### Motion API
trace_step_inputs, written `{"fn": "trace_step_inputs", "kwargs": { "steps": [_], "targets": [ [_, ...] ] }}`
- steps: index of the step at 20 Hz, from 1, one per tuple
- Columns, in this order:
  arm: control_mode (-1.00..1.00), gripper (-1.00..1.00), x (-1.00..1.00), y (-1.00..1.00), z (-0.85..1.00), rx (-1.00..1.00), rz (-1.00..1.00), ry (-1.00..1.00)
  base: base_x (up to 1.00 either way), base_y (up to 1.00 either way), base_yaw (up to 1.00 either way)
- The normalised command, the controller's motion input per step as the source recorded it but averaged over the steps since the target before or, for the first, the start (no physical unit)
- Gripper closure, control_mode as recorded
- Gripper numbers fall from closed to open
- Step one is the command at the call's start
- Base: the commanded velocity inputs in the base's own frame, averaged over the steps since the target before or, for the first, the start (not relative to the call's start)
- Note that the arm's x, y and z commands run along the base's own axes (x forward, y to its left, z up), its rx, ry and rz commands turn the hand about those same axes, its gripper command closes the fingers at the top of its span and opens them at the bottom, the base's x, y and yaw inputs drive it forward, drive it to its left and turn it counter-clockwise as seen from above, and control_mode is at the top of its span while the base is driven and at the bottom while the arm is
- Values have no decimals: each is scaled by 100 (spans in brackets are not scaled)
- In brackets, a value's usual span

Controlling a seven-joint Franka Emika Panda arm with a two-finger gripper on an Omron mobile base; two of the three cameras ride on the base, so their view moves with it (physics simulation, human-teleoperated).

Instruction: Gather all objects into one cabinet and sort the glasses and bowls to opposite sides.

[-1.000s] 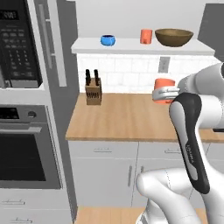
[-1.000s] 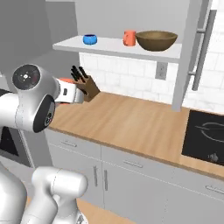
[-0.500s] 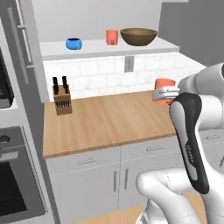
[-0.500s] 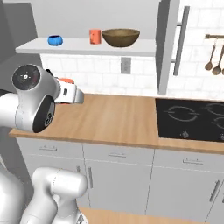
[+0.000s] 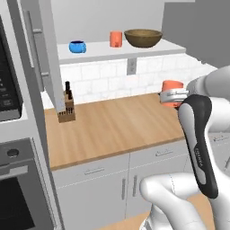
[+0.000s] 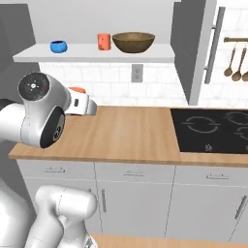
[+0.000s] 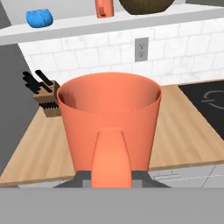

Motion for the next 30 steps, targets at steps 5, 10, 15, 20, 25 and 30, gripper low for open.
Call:
{"fn": "trace_step_inputs", "kwargs": {
  "steps": [5, 10, 15, 20, 25, 30],
  "targets": [
    [100, 100, 0, 0, 0, 0, 0, 0, 29, 41, 6],
    [100, 100, 0, 0, 0, 0, 0, 0, 47, 2, 15],
    [100, 100, 0, 0, 0, 0, 0, 0, 52, 0, 16],
    [100, 100, 0, 0, 0, 0, 0, 0, 50, 0, 14],
    [100, 100, 0, 0, 0, 0, 0, 0, 43, 1, 14],
    [100, 100, 0, 0, 0, 0, 0, 0, 38, 0, 5]
  ]
}}
